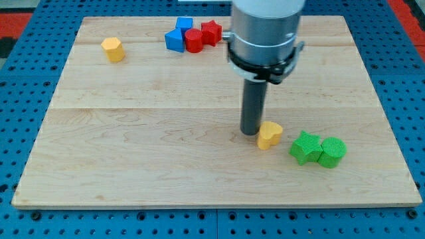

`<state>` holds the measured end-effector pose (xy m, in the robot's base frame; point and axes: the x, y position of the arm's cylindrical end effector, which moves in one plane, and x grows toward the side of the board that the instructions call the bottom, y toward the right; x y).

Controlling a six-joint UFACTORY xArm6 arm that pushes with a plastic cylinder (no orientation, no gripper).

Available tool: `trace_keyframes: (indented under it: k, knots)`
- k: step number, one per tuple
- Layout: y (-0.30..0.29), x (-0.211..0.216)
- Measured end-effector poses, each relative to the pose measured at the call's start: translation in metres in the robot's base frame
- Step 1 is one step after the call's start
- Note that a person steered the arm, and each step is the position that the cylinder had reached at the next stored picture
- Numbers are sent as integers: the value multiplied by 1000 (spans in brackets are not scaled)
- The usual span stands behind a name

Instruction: Place the arm to the left center of the board

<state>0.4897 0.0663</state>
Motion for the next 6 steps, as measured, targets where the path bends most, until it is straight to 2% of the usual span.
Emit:
trace_keyframes:
  k: [3,4,5,6]
  knots:
    - [32,0]
    - [-12,-10]
    - [-121,-24]
    - [-269,-34]
